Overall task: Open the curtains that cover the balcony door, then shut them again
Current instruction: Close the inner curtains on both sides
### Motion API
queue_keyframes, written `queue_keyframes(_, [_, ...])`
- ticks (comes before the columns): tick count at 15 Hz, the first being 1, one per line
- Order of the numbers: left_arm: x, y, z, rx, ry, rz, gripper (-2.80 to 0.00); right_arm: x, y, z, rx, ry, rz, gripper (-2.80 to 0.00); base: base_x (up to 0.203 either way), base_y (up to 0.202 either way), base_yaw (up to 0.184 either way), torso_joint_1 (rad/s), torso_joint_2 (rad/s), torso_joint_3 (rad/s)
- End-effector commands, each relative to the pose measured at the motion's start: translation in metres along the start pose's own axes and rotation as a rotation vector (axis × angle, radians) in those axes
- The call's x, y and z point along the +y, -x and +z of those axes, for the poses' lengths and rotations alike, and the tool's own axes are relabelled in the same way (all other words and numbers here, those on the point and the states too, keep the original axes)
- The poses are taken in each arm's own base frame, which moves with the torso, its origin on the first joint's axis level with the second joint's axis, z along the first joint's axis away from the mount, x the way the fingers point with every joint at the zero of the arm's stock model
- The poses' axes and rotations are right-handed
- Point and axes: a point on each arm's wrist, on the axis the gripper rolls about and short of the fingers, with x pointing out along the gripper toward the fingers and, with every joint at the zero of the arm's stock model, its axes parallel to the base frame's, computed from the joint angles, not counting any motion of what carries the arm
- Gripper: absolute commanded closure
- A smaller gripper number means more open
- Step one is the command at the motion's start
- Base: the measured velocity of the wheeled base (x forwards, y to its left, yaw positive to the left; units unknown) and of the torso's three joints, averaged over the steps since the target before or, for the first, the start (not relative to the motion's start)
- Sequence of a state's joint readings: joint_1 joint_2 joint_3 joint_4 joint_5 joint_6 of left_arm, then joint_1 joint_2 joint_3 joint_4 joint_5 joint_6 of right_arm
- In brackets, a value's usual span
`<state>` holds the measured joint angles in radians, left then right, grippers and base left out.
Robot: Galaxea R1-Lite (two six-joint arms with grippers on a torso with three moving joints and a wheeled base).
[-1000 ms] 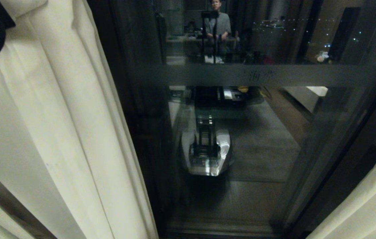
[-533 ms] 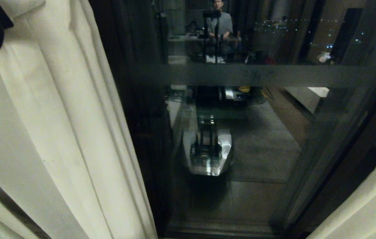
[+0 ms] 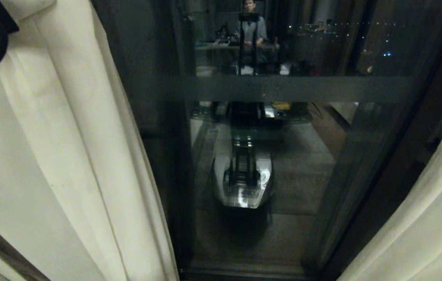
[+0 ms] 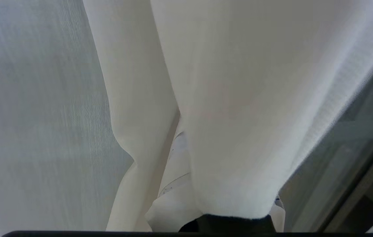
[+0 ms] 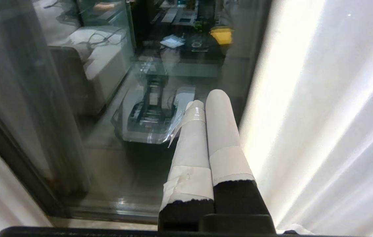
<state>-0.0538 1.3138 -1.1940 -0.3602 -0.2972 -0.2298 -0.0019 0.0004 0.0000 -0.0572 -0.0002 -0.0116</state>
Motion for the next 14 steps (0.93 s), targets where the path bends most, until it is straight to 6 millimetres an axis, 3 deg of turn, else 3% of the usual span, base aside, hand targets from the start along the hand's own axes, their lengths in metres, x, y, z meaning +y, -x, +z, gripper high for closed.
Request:
queue_keyframes(1, [0.0008,-0.0016,-0.0015,0.006,0.003,0.0,0.0,0.0,0.0,0.0001,-0.001,0.001,0.001,0.0,0.0,-0.188,0.008,-0.002,0.01,0.002])
queue_keyframes(14, [0.0006,-0.0016,-0.001,0.003,0.003,-0.003,0.0,0.0,0.0,0.0001,-0.001,0.001,0.001,0.0,0.0,-0.189,0.003,0.002,0.0,0.002])
